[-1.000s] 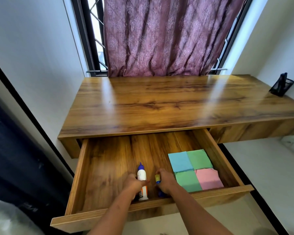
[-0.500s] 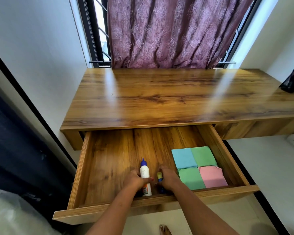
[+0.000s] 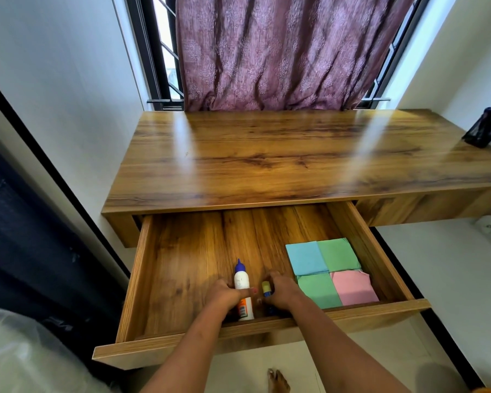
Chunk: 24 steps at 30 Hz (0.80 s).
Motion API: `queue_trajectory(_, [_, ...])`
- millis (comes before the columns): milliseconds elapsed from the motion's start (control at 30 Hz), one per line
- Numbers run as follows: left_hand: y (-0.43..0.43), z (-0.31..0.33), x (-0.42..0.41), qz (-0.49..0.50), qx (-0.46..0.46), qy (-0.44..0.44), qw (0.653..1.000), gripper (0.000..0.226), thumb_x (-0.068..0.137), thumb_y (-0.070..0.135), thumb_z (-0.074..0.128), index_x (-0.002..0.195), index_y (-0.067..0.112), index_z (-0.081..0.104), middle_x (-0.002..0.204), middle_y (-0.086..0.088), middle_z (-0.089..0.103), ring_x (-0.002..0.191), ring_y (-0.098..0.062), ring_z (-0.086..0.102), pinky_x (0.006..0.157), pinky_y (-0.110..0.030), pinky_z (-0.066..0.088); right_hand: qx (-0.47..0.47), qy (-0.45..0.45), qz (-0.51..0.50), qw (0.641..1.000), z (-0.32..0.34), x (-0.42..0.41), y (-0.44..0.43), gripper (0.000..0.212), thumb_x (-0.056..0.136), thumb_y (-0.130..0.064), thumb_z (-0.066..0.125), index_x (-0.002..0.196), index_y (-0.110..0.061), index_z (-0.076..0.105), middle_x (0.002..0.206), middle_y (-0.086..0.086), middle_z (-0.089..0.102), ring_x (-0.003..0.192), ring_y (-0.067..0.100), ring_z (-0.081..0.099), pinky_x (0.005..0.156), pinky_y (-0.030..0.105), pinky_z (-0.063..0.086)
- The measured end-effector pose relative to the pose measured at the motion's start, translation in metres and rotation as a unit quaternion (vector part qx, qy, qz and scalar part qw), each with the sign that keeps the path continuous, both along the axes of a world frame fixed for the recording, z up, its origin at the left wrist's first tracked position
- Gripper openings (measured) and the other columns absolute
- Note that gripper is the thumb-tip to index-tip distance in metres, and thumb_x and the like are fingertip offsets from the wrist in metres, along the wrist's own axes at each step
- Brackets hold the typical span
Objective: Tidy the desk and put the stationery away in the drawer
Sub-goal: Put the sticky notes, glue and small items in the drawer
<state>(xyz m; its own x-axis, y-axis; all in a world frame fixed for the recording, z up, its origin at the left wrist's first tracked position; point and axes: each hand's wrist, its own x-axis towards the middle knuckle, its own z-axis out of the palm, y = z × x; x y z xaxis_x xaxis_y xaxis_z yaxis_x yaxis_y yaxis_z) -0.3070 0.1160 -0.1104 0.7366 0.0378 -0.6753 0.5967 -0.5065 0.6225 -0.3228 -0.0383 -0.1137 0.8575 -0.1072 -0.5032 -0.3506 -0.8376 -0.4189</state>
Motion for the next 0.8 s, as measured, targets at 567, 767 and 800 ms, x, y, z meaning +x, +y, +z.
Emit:
queue_trajectory(567, [0.005,0.025,-0.013,0.032,0.047,-0.079,0.995,0.040,0.083,0.046,0.066,0.106,0.014,0.056,0.093,-0.001,0.059,0.077,-0.011,0.057,0.071,-0.027,0.050,-0.002,-0.047,-0.025,0.999,0.020,-0.008,0.002,0.062,0.084,-0.027,0.070,0.138,-0.023,0.041,0.139,0.005,0.050,0.125,0.027,0.050,0.101,0.039,0.047])
queue_trajectory(767, [-0.010,0.046,-0.018,-0.005,0.066,-0.171,0.983,0.013,0.087,0.034,0.062,0.089,0.022,0.058,0.089,-0.001,0.064,0.076,-0.013,0.058,0.068,-0.030,0.051,0.004,-0.108,-0.072,0.992,0.037,-0.020,-0.007,0.047,0.086,-0.026,0.067,0.129,-0.021,0.050,0.131,0.004,0.056,0.120,0.024,0.054,0.096,0.037,0.051])
queue_trajectory(800, [-0.017,0.050,-0.020,-0.014,0.063,-0.189,0.980,0.010,0.087,0.031,0.062,0.084,0.024,0.056,0.090,-0.001,0.065,0.079,-0.014,0.059,0.070,-0.030,0.052,0.003,-0.124,-0.083,0.989,0.040,-0.024,-0.009,0.044,0.086,-0.025,0.066,0.127,-0.020,0.052,0.129,0.004,0.058,0.117,0.023,0.056,0.096,0.038,0.051])
